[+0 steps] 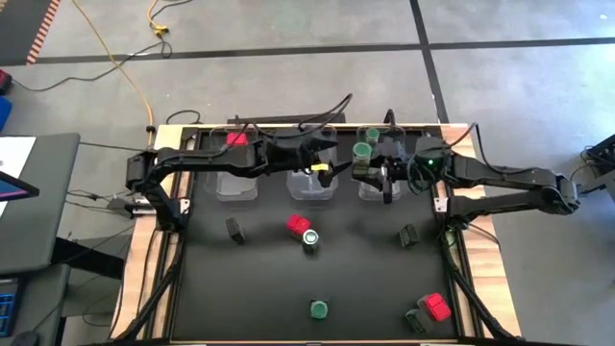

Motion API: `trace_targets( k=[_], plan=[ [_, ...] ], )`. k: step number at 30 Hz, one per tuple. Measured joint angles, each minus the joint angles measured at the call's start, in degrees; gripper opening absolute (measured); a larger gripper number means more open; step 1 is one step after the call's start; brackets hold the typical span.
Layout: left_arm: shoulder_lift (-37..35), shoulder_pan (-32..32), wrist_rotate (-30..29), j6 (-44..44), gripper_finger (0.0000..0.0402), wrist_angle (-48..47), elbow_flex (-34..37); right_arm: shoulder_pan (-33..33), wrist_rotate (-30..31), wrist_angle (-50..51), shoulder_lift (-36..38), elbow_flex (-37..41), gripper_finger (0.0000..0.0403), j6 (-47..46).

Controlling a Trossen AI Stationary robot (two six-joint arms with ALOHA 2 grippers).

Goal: Sort spices by type
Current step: Put the green seasoning bottle into the right transparent bin

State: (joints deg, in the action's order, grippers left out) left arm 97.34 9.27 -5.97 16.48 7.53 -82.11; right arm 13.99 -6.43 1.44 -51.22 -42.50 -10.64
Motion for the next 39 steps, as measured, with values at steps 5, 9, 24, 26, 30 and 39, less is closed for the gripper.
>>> trace_targets(
  k=[5,9,24,26,30,39],
  plan=[
    [0.13,-1.34,2.72,-4.26,0.0387,-0.43,0.00,0.84,0.65,-0.64,1.87,-0.04,0.0218,-0.01],
    [0.11,-2.09,2.98,-6.75,0.0387,1.43,0.00,0.61,0.52,-0.31,1.52,-0.07,0.0218,0.63],
    [0.35,-1.78,0.73,-8.09,0.0387,5.47,0.00,-1.21,-1.16,-5.18,-1.65,-0.07,0.0218,3.54],
    [0.35,-1.78,0.67,-7.17,0.0387,5.61,0.00,-1.21,-1.31,-5.27,-1.97,-0.07,0.0218,3.57],
    [0.35,-1.81,4.07,-3.55,0.0387,6.79,0.00,-1.21,-4.82,-8.04,-3.81,-0.07,0.0218,3.51],
    [0.33,-2.29,6.82,-3.22,0.0387,7.48,0.00,-1.21,-6.84,-13.69,-5.72,-0.07,0.0218,2.70]
  ],
)
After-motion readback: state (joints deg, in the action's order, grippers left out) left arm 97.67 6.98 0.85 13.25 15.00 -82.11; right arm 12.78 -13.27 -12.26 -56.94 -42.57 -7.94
